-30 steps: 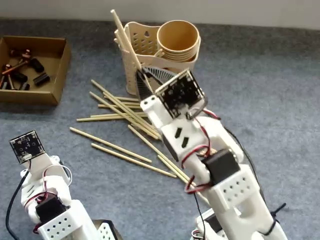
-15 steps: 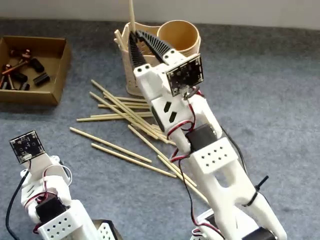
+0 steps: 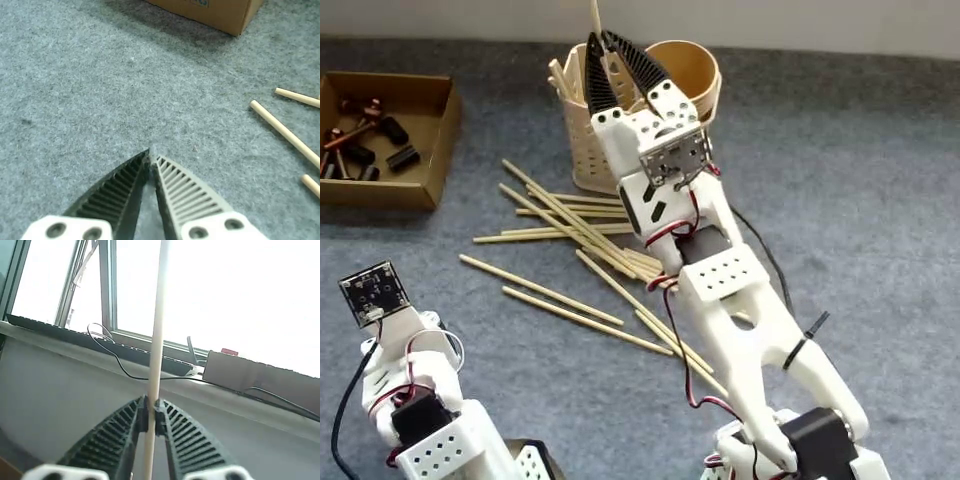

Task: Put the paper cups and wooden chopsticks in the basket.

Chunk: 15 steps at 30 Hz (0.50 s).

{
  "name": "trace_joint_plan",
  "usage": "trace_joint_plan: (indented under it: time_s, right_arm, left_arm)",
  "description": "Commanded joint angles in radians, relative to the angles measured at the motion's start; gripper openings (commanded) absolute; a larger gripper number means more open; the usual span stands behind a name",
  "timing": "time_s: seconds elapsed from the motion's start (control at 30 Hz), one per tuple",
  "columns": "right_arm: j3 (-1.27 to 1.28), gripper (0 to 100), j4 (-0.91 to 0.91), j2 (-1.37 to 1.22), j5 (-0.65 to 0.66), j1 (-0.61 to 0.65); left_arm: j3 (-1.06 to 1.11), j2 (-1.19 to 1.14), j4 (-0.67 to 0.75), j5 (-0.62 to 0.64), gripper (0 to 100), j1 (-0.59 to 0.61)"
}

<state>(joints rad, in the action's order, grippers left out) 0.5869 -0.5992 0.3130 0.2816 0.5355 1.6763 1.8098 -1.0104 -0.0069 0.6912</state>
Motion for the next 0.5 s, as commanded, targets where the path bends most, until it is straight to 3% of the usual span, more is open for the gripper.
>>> trace_joint_plan:
  time_s: [0.0,0.47]
  right_arm:
    - [-0.036,0.5,-0.058,-0.015,0.012,-0.013]
    - [0.068,0.5,-0.177,-0.110,0.014,-0.045]
  left_arm:
    - [0.019,-0.001,-0.003,-0.006,0,0.013]
    - [0.019,-0.001,-0.003,-0.006,0,0.013]
